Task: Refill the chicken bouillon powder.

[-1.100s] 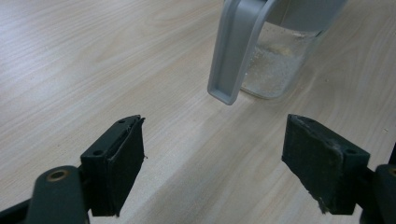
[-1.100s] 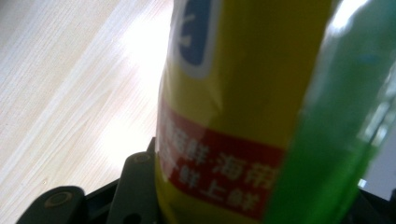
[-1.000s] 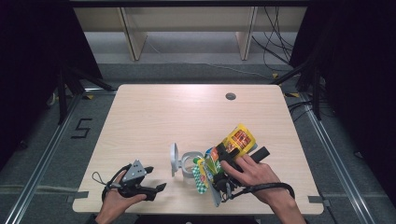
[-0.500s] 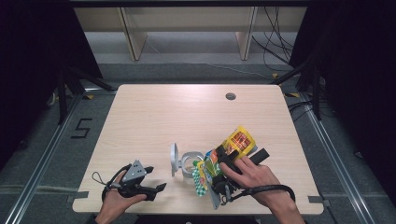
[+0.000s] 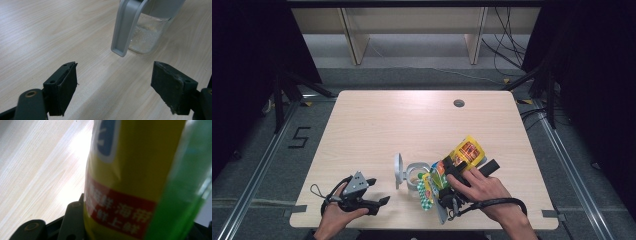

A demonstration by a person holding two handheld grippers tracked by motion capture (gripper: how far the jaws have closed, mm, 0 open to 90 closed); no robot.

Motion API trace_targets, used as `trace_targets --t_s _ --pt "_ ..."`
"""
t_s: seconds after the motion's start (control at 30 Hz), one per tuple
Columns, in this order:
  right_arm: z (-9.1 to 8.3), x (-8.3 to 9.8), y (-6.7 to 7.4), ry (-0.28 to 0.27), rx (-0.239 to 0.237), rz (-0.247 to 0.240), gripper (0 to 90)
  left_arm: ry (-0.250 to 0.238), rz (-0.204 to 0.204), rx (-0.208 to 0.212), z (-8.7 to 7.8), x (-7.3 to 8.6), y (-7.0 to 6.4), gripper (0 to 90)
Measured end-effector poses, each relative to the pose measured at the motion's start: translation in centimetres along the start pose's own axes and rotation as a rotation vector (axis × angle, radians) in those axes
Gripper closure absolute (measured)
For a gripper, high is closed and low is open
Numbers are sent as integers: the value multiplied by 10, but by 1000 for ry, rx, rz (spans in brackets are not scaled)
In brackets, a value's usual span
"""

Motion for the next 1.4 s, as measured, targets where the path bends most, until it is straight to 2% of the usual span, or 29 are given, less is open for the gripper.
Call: trace_targets --t_s 0.13,0.3,0.33,0.37,0.47,0.5,0.7,0.9,0.97,1.0,1.03,1.07,1.1,1.13,1.17,1.2,1.33,1.4 --pt "0 0 -1 -2 20 -5 598 -1 -5 0 0 0 0 203" --pt "0 0 0 -4 12 2 597 3 -1 4 0 0 0 202" --pt "-1 1 1 2 -5 25 597 2 0 3 0 0 0 202" --pt "-1 2 0 -1 12 7 597 2 0 3 0 0 0 203" --pt "-2 4 0 8 15 8 597 -11 -8 4 2 0 -1 203" --pt "-2 4 0 16 3 7 598 -3 1 2 1 0 0 203" --pt "-2 4 0 10 0 6 597 -1 -7 1 1 1 0 202" --pt "-3 6 -1 13 4 11 597 -17 -11 11 3 1 0 203" --pt "-3 6 0 18 3 9 597 2 0 5 2 2 1 203" --pt "-3 6 2 22 -4 30 598 -3 -12 11 2 2 0 202" --pt "-3 6 2 22 -4 30 598 -3 -12 11 2 2 0 202" --pt "-3 5 0 10 2 6 598 3 -5 7 2 2 1 202" --pt "-3 6 2 20 0 33 598 2 -6 7 2 2 1 202" --pt "-3 5 -1 13 2 5 598 2 0 7 2 1 1 202" --pt "-3 4 -1 10 5 -2 597 2 0 7 2 2 1 202" --pt "-4 4 0 10 3 9 598 4 -6 7 2 2 1 203" --pt "-4 3 0 6 3 1 598 18 1 10 1 2 0 207" --pt "-4 3 0 5 3 4 598 3 -3 7 1 1 0 207"
Point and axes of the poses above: each handheld gripper's, and its own axes: z roughly forward along the jaws, x roughly out of its underside, y roughly to its left, the point moved 5 cm from there along z, roughly forward along the jaws, and after that the axes turned 1 degree about y, right-handed, at the moved point
